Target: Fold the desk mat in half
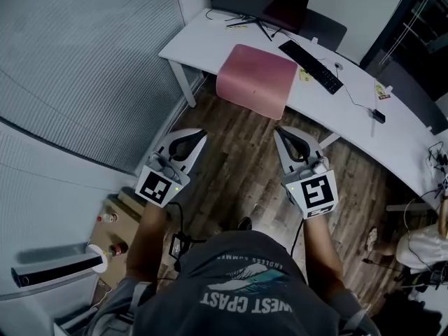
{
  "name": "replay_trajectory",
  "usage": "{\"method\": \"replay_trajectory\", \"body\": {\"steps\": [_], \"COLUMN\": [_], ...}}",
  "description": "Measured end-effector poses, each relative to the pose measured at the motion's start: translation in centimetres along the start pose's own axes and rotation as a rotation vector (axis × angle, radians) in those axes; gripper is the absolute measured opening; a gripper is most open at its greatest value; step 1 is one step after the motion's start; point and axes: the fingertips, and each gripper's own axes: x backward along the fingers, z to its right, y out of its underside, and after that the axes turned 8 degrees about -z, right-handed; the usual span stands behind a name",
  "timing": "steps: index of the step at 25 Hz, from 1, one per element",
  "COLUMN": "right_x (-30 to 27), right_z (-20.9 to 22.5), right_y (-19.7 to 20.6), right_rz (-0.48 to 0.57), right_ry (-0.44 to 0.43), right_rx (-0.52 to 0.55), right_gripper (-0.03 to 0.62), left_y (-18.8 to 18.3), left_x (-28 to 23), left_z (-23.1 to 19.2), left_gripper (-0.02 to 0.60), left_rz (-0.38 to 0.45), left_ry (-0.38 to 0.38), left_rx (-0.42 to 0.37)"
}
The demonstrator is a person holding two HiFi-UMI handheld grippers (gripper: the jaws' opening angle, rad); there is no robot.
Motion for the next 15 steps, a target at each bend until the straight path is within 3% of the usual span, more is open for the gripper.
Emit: {"method": "replay_trajectory", "body": {"steps": [6, 15], "right_x": [-0.2, -1.3], "right_z": [2.9, 6.7], "right_y": [1.2, 3.0], "right_rz": [0.005, -0.033], "right_ry": [-0.007, 0.046], "right_rx": [-0.002, -0.04], "right_gripper": [0.026, 0.026], "left_y": [0.0, 1.0], "left_x": [-2.7, -7.6], "left_z": [0.1, -1.3], "left_gripper": [0.021, 0.021], "left_rz": [-0.017, -0.02], "left_ry": [-0.013, 0.051], "left_rx": [0.0, 0.017]}}
